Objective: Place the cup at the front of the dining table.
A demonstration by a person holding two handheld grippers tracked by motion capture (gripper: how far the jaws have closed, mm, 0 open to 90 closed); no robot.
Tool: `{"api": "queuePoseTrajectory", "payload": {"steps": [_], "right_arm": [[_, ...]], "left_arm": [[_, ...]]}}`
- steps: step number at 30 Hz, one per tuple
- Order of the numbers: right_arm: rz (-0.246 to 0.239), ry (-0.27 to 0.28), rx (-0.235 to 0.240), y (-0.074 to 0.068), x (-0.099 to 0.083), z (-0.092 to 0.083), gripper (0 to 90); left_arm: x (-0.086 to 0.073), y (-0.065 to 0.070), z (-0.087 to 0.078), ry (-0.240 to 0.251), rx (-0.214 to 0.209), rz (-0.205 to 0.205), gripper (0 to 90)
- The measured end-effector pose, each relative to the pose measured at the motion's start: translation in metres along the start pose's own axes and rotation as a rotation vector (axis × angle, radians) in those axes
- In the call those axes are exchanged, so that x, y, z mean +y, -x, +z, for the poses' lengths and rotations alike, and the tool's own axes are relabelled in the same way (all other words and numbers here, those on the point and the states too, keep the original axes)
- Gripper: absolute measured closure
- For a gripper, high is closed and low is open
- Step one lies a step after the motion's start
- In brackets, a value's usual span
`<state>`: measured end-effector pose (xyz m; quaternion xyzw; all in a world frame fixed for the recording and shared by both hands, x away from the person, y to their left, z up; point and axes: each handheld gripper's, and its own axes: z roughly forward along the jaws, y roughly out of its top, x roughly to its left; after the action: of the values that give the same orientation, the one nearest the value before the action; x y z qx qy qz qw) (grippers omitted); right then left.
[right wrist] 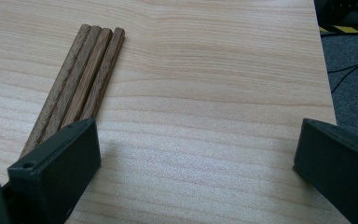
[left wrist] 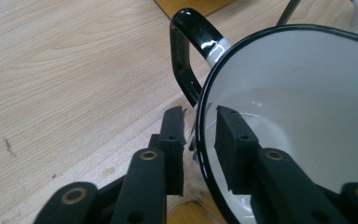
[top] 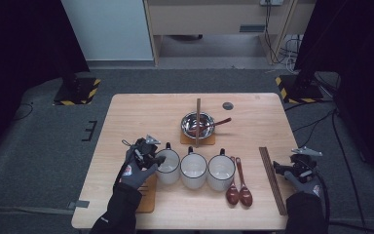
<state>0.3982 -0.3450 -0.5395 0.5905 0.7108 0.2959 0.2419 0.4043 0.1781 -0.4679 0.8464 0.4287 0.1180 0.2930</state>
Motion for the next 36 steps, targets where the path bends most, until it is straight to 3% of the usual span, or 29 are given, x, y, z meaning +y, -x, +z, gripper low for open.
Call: {"api": "queuePoseTrajectory", "payload": {"steps": [26,36], "right_arm": [[-0.002,0.0,-0.002,0.0,0.0,0.0,0.4],[0.0,0.001,-0.002,0.0,0.0,0.0,0.4]], "left_arm": [[0.006,0.003,-0.002,-0.062,0.032,0.003,79.5],[0.006,0.004,-0.01,-0.012,0.046,-0.033,81.1]]}}
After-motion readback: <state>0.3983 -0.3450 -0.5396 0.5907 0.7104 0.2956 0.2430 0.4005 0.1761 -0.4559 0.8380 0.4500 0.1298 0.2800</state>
